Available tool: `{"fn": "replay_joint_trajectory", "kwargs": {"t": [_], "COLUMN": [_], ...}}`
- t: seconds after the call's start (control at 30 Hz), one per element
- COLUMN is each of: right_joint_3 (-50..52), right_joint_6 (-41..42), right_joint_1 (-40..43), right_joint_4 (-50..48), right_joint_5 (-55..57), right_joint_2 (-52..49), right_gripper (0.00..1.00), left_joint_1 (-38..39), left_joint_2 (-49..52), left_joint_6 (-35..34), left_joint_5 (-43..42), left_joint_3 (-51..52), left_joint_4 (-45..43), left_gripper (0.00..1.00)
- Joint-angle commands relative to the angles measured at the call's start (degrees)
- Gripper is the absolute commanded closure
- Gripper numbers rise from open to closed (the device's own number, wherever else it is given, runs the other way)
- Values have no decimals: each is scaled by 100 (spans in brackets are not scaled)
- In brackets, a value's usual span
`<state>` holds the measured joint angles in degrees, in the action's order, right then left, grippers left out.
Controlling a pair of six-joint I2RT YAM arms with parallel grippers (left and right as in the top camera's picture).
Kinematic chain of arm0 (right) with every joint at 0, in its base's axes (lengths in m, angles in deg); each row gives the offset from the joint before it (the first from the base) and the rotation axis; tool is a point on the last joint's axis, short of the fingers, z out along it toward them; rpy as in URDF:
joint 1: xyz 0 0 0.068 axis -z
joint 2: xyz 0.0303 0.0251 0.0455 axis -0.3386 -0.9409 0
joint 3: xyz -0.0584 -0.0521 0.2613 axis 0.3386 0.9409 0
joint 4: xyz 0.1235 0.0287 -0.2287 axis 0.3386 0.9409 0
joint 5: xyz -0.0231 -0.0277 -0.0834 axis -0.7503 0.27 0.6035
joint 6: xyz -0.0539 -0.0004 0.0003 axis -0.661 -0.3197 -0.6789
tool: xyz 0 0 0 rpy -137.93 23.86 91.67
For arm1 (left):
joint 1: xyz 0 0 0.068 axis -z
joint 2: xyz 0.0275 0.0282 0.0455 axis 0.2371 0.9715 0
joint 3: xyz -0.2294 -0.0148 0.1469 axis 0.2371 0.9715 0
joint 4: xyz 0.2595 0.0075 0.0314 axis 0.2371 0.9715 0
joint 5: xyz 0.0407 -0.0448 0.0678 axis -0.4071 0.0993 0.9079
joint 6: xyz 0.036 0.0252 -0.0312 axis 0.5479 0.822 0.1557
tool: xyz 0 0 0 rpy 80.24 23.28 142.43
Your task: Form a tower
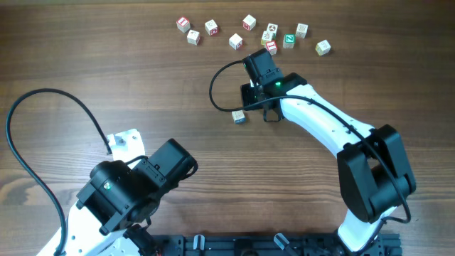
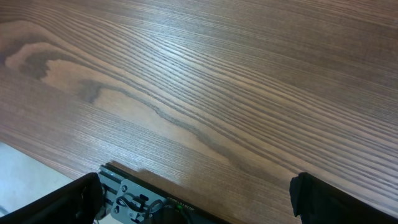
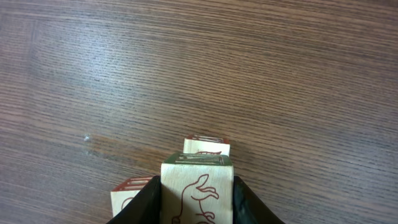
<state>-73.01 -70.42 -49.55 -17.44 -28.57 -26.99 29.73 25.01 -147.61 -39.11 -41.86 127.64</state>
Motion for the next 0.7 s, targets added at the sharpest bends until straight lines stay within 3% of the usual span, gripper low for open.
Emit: {"fn": "replay_joint_trajectory", "kwargs": {"t": [0.0,0.27,0.37,0.4,0.5,0.6,0.67], "right_joint_3": [50,59,59,59,57,55,57], "right_joint_6": [260,286,282,284,273,280,280], "right_joint_1": [9,9,9,9,9,9,9], "right_joint_4": [22,-31,-39,-42,-149,-103,-55], "right_joint_5": [96,214,293,293,289,286,197], "right_joint_2": [-44,-367,-420,-420,-417,-417,-420], "right_gripper": [68,64,58,53,19,2,2], "left_joint_1": [-4,-4,-4,-4,-4,-4,-4], "left_joint_2": [-31,-31,-31,-31,-31,-31,-31], "left_joint_6": [-116,-114,-114,-114,-116,-116,-114], "left_joint_5": [39,39,39,39,39,39,39], "left_joint_3": [2,2,2,2,2,2,2], "left_joint_4": [2,4,4,2,4,2,2], "left_gripper": [0,0,0,0,0,0,0]}}
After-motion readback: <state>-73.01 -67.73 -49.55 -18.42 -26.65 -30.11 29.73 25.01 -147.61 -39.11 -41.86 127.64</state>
